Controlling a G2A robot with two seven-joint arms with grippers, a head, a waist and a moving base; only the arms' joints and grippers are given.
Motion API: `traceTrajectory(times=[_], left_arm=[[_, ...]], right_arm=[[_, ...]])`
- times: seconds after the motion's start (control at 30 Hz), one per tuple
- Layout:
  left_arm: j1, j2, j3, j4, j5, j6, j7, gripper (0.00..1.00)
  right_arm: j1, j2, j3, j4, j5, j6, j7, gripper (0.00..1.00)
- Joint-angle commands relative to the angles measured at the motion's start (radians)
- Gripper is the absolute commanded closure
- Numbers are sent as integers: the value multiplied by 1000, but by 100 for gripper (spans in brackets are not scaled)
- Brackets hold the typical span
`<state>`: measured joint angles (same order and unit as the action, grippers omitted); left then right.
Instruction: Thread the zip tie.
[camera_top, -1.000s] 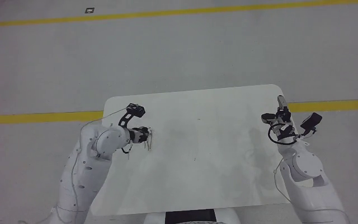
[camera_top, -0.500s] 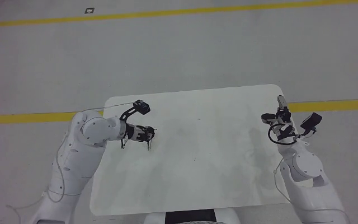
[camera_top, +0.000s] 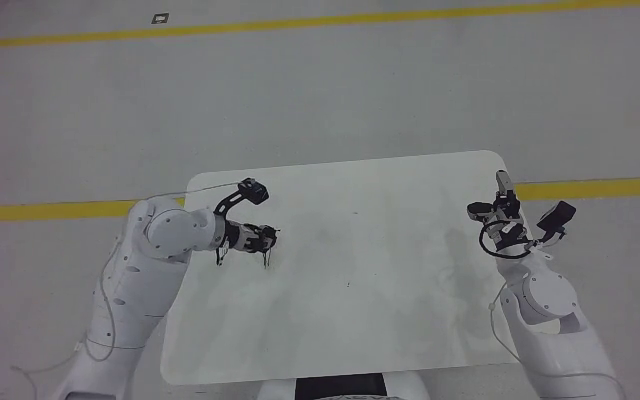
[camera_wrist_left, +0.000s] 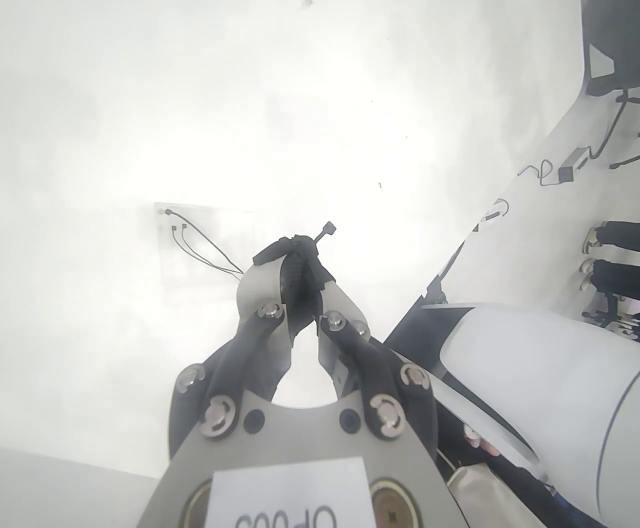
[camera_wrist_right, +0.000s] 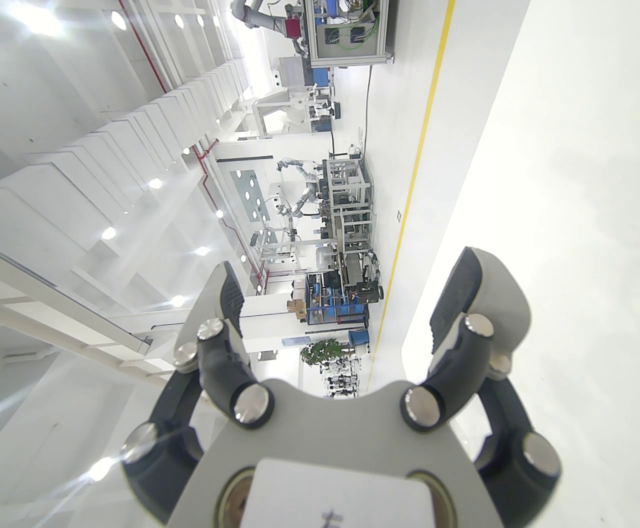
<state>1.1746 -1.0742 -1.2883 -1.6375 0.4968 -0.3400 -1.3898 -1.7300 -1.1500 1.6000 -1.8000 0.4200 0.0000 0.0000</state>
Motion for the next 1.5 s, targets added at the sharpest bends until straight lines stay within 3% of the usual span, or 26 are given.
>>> traceTrajectory(times=[0.0, 0.1, 0.27, 0.5, 0.7, 0.8, 0.93, 0.97, 1.17, 1.47], left_arm=[[1, 2, 10, -15, 44, 0, 38, 100], [-3, 11, 40, -73, 191, 0, 90, 100], [-22, 27, 57, -107, 370, 0, 172, 100], [-71, 63, 141, -147, 566, 0, 296, 100], [-71, 65, 141, -146, 572, 0, 298, 100], [-60, 69, 160, -135, 593, 0, 364, 100], [-78, 86, 206, -122, 610, 0, 439, 100], [-87, 92, 222, -119, 626, 0, 464, 100], [-122, 130, 300, -91, 639, 0, 570, 100], [-180, 186, 384, -77, 610, 0, 640, 100]], right_arm=[[0, 0, 0, 0, 0, 0, 0, 0], [0, 0, 0, 0, 0, 0, 0, 0], [0, 0, 0, 0, 0, 0, 0, 0], [0, 0, 0, 0, 0, 0, 0, 0], [0, 0, 0, 0, 0, 0, 0, 0], [0, 0, 0, 0, 0, 0, 0, 0], [31, 5, -9, -49, -13, 91, 116, 0], [47, 7, -23, -65, -21, 143, 165, 0], [146, 10, -144, -89, -106, 335, 316, 0], [284, 6, -387, 57, -260, 340, 399, 0]])
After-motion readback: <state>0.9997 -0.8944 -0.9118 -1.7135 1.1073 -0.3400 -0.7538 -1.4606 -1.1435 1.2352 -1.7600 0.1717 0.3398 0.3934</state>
